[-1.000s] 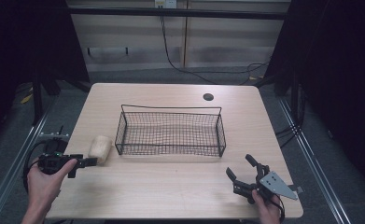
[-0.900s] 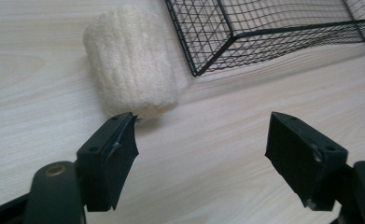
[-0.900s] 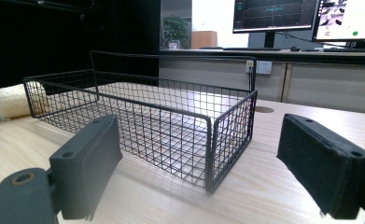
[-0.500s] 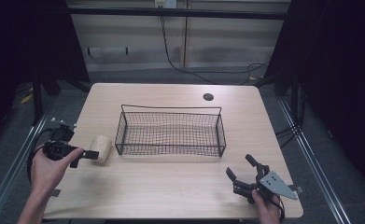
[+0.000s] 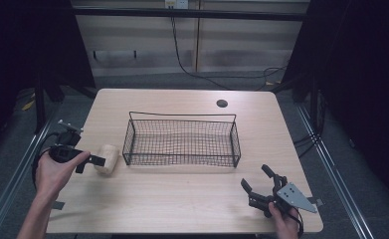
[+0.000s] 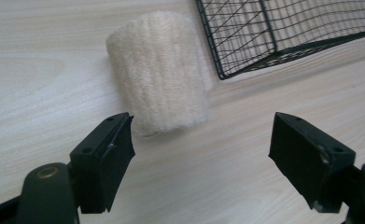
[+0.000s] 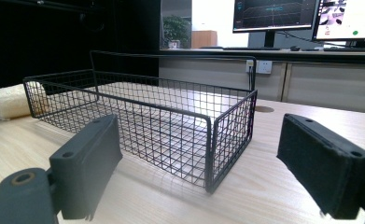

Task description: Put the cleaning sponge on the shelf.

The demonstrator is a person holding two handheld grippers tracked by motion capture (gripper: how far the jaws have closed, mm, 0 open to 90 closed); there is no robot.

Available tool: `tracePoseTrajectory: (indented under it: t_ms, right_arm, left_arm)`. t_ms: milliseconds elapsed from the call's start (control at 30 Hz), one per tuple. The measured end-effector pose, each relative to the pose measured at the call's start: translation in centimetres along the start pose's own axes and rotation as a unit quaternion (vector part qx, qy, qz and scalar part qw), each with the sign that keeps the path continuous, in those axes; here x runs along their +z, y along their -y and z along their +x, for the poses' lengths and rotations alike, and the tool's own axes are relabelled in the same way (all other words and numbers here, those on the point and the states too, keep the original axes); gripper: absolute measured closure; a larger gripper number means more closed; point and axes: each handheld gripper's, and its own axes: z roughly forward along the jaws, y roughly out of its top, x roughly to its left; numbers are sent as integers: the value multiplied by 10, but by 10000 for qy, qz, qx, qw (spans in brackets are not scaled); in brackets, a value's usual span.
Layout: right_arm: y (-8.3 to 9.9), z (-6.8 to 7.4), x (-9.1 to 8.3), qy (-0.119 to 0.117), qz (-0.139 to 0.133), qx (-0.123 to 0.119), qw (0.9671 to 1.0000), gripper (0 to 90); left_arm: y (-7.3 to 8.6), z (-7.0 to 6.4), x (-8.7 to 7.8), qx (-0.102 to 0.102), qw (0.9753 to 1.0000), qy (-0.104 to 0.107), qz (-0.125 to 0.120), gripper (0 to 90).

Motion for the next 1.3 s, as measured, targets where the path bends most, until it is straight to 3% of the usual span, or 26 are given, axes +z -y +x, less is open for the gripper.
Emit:
tracePoseTrajectory:
  t_ms: [233, 367, 567, 733, 967, 1033, 1100, 1300]
  right_arm:
    - [0, 0, 0, -12, -3, 8, 10000, 128]
    - [0, 0, 0, -2, 1, 2, 10000, 127]
    - [0, 0, 0, -11, -5, 5, 10000, 128]
    - [0, 0, 0, -14, -5, 10, 10000, 127]
    - [0, 0, 0, -12, -6, 7, 10000, 128]
    - [0, 0, 0, -5, -2, -2, 10000, 127]
    - [0, 0, 0, -17, -6, 8, 10000, 128]
    - [0, 0, 0, -14, -8, -1, 10000, 128]
  left_arm:
    - [-10, 2, 13, -27, 9995, -30, 311, 208]
    - [-10, 1, 22, -21, 9994, -148, 320, 202]
    - [-14, 4, 30, -61, 9988, -113, 478, 188]
    - [-15, -1, 34, -54, 9988, -111, 475, 191]
    - [-19, 5, 46, -185, 9975, -245, 639, 184]
    - [-20, 6, 51, -190, 9970, -380, 651, 186]
    - [-20, 7, 52, -199, 9970, -292, 695, 188]
    - [-21, 8, 58, -231, 9962, -355, 765, 198]
